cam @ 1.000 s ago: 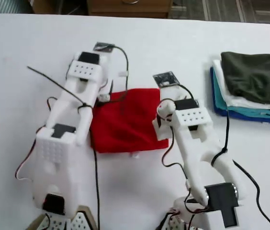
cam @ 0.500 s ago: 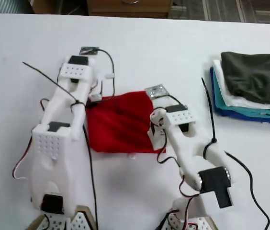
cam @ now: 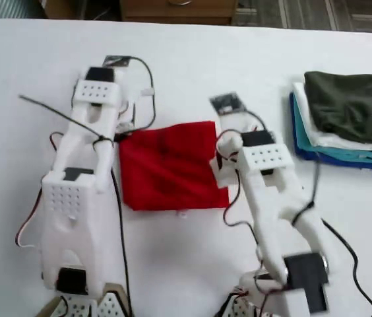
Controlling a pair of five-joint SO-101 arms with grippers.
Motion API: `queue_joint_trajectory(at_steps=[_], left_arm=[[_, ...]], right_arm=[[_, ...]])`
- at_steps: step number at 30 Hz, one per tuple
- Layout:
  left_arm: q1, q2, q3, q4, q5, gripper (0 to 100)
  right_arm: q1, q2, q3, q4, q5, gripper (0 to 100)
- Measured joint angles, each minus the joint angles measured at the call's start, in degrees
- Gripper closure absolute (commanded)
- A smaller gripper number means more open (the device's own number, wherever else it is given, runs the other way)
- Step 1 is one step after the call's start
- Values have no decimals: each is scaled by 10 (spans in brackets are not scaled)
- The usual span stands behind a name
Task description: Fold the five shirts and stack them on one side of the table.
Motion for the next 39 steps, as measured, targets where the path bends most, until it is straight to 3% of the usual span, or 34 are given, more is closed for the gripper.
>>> queue_joint_trajectory(at_steps=[5, 12, 16, 23, 26, 30, 39], left_arm=[[-23, -1, -61, 53, -18, 972], [-25, -105, 105, 32, -21, 972], [-28, -256, 297, -75, -21, 972], [-26, -581, 760, -385, -31, 970], [-16, -689, 908, -493, 2, 969], [-9, -774, 997, -556, 73, 969], [86, -789, 1017, -569, 165, 972]], right_arm=[[-1, -54, -55, 2, -1, 978], [-1, 80, -188, -25, -29, 978], [-2, 221, -311, 11, -59, 978], [-19, 374, -513, 137, -86, 977], [-29, 397, -556, 167, -86, 977], [-35, 412, -578, 173, -86, 977], [-33, 484, -578, 172, -86, 977]])
